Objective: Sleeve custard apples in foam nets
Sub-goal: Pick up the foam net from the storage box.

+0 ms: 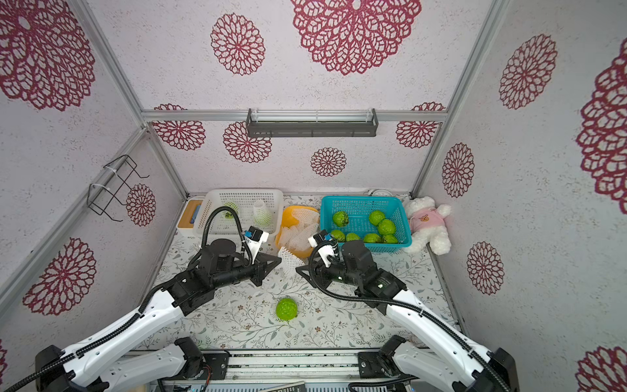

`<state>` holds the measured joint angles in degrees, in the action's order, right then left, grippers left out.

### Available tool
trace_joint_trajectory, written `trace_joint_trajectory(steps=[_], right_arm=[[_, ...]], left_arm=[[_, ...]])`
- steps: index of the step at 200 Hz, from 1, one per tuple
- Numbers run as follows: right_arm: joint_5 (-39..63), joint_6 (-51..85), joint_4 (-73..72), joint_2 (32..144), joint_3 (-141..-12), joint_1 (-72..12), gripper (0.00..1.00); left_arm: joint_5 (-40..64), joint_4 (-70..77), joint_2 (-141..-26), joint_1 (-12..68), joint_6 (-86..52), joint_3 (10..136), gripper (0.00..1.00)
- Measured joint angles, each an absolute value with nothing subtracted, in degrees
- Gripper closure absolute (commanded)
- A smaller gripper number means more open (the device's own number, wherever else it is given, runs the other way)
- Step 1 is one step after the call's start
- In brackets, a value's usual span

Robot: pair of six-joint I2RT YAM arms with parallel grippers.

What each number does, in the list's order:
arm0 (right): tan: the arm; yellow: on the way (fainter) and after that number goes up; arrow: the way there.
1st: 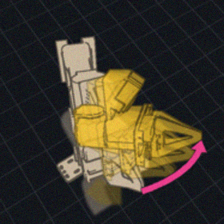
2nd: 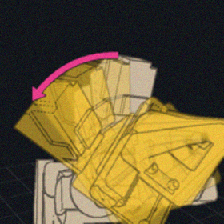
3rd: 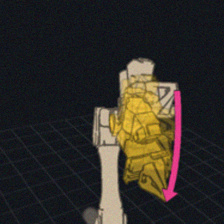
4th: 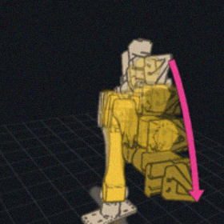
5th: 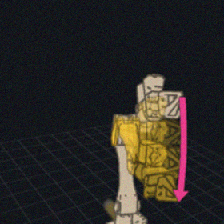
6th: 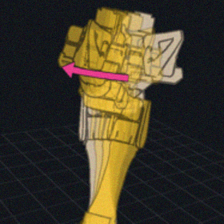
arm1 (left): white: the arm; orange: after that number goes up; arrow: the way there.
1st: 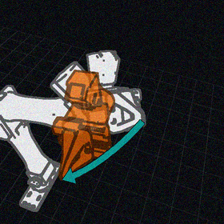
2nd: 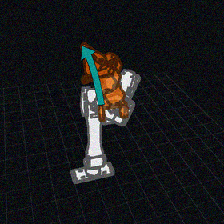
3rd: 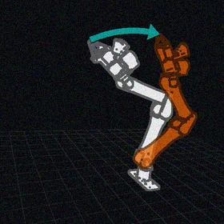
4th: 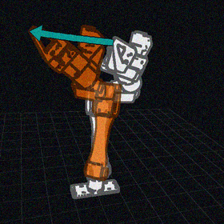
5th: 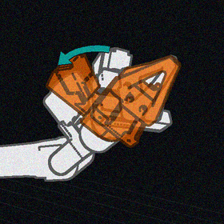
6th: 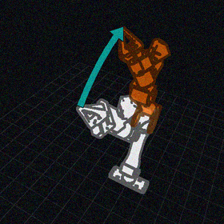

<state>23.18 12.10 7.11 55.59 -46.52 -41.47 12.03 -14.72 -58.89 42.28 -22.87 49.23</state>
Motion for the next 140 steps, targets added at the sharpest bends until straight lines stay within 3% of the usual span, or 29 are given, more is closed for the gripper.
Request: trace_joint_trajectory(steps=[88,140], right_arm=[[21.5,13.6,4.3,49.7,-44.3,-41.8,0.49],[23.5,15.2,2.3,53.4,-42.5,-42.6,0.49]], left_arm=[[8.2,-21.0,-60.3,41.6,-26.5,51.6,1.0],[10.0,-21.7,-55.9,41.4,-30.8,48.7,1.0]])
